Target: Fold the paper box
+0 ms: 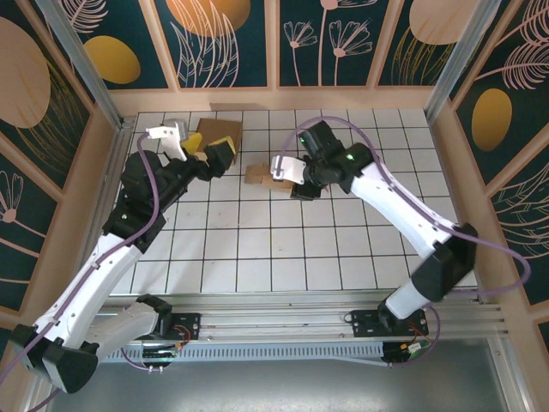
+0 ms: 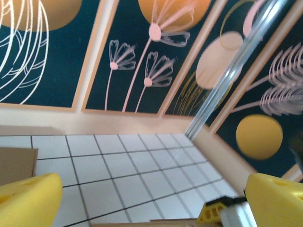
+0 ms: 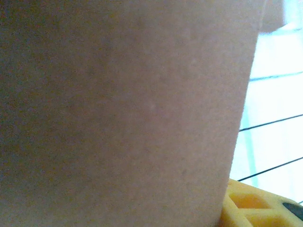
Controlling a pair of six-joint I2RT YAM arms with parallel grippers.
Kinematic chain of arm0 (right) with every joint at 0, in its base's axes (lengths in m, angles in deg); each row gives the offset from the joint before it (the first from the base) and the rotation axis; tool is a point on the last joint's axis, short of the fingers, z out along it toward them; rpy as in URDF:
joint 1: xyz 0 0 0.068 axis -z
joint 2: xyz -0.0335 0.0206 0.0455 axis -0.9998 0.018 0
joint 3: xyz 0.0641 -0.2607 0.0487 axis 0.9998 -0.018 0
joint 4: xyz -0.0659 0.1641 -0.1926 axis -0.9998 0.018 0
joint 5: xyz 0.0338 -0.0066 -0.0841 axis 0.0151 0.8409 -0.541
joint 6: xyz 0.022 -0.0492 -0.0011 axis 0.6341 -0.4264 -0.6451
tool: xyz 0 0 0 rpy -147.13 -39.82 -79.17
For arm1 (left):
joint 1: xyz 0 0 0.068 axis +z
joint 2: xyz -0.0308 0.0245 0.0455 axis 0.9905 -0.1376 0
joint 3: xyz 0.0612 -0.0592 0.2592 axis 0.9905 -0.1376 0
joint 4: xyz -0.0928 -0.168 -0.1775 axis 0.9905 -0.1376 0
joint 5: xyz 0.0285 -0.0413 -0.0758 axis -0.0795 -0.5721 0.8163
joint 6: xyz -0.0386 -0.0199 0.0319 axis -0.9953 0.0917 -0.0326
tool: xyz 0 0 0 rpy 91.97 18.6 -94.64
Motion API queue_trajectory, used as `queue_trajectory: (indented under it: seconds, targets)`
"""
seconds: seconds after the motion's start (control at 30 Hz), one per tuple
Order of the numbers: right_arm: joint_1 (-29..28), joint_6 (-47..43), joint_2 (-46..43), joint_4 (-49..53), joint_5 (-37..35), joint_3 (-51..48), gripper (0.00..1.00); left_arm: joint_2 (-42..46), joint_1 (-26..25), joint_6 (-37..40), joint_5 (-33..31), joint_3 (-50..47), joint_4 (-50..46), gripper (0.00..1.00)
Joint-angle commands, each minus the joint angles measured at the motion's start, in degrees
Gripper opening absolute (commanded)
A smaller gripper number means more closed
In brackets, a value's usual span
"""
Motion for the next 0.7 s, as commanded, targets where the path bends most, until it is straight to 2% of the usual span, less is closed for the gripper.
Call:
queue_trajectory:
  seconds: [0.0,0.13,0.23,0.3,0.4,0.67]
  targets:
    - [0.25,1.32,7.57,18.99,-0.84,5.69,0.50,1.46,0.03,7.81,2.74,-3.76,-1.92,0.99]
    - [0.25,-0.64,13.63,19.86,-0.11,11.29,0.50,3.29,0.03,6.37,3.68,-6.26,-2.38,0.99]
    - [0.54,-1.84,17.61,19.90,0.74,14.87,0.54,3.75,0.03,5.91,4.80,-7.66,-2.93,0.99]
    - [0.90,-2.49,19.16,18.90,0.94,16.28,0.65,3.99,0.01,6.20,4.74,-8.40,-3.69,0.99]
    - [1.76,-2.98,20.18,18.35,2.60,18.18,0.69,4.38,0.03,7.64,3.61,-9.34,-4.75,0.99]
    - [3.17,-2.18,18.69,17.04,6.27,20.89,0.73,3.25,0.03,12.43,2.98,-9.92,-7.62,0.99]
